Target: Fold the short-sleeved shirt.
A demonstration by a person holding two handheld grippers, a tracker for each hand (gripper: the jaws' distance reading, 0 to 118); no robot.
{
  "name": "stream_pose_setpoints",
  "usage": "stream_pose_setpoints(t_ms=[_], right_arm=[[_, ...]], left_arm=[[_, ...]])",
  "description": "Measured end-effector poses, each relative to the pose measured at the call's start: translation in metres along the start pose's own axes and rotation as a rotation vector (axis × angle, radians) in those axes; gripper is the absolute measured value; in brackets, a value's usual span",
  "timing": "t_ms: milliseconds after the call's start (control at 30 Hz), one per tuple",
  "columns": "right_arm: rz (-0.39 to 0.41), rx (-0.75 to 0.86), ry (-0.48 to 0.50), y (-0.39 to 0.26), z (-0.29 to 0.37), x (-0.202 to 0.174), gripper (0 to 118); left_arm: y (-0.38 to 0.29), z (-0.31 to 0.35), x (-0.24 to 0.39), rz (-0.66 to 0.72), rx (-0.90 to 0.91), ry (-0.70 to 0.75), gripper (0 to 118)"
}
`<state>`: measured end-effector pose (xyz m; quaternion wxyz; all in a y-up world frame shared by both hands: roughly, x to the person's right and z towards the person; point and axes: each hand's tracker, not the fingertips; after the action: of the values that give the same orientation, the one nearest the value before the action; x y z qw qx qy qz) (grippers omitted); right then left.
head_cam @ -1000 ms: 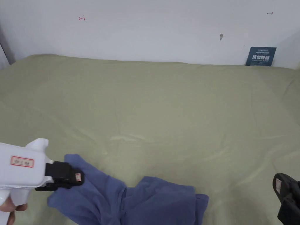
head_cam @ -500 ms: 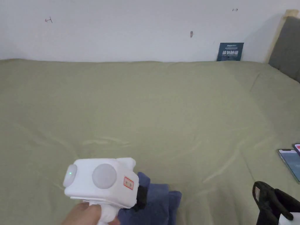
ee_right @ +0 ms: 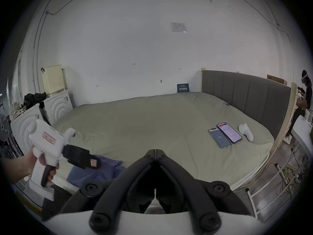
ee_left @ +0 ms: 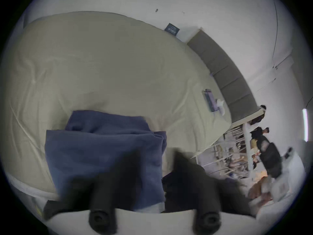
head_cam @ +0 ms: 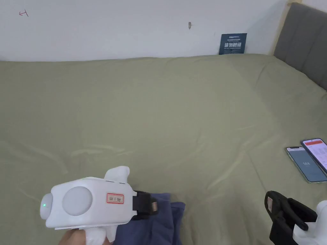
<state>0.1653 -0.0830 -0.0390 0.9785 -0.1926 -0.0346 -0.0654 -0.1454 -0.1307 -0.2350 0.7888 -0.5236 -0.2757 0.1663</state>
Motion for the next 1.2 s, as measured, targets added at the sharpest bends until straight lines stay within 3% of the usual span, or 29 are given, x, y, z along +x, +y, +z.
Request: stream_pose_setpoints(t_ms=[200, 333, 500, 700, 833, 933, 1000, 1200], right_arm=[[0.011, -0.022, 0.024, -0.003, -0.003, -0.012, 0], [0.018, -0.039, 0.027, -0.005, -0.007, -0.015, 0], [0.012, -0.078, 0.037, -0.01, -0.013, -0.019, 0], [0.042, -0.138, 0.07, -0.013, -0.027, -0.03, 0], [0.038, -0.21, 0.195, -0.01, -0.049, -0.049, 0], [-0.005, -0.333, 0.368, -0.015, -0.083, -0.064, 0], [-0.097, -0.426, 0.493, -0.023, -0.113, -0.071, 0], [-0.321, -0.637, 0.749, -0.065, -0.201, -0.075, 0]], left_arm=[[-0.02, -0.012, -0.031, 0.035, -0.058, -0.089, 0], [-0.034, -0.052, -0.055, 0.096, -0.135, -0.314, 0], [-0.042, -0.093, -0.071, 0.085, -0.168, -0.271, 0], [-0.036, -0.071, -0.055, 0.056, -0.16, -0.264, 0], [-0.025, -0.021, -0.053, -0.001, -0.081, -0.266, 0], [-0.018, 0.025, -0.066, -0.004, 0.004, -0.221, 0], [-0.014, 0.048, -0.083, 0.028, 0.046, -0.177, 0], [-0.01, 0.072, -0.131, 0.088, 0.06, -0.077, 0]])
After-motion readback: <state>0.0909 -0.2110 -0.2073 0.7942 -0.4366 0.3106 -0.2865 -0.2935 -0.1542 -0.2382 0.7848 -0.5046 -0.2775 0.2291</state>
